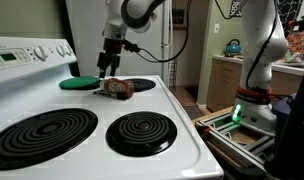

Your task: Place the ketchup bottle upright

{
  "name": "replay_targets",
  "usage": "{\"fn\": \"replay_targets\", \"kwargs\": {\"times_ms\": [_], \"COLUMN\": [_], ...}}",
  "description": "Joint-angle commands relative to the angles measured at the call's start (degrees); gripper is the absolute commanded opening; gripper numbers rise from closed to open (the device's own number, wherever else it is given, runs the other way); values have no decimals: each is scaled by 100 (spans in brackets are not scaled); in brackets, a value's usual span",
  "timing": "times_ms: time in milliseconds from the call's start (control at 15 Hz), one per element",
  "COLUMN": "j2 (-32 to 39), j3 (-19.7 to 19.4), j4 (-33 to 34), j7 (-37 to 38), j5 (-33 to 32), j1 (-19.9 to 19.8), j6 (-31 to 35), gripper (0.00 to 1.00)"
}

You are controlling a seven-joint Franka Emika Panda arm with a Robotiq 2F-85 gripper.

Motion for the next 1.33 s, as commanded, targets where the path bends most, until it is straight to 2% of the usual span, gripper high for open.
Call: {"fn": "replay_targets", "kwargs": {"times_ms": [0, 533, 600, 667, 733, 1000, 1067, 1267], "j2": [370, 617, 612, 594, 583, 472, 431, 75], "j3": [-175, -431, -459, -484, -492, -484, -468, -330], "j4": [312, 542, 547, 548, 553, 532, 516, 281], "j7": [366, 499, 517, 540, 540, 487, 458, 283], "j5": [-343, -431, -435, -428, -399, -347, -322, -135], "j1": [255, 530, 549, 560, 557, 525, 512, 410], "j6": [49, -217, -240, -276, -309, -359, -367, -239], "gripper": [100, 98, 88, 74, 70, 38, 33, 33]}}
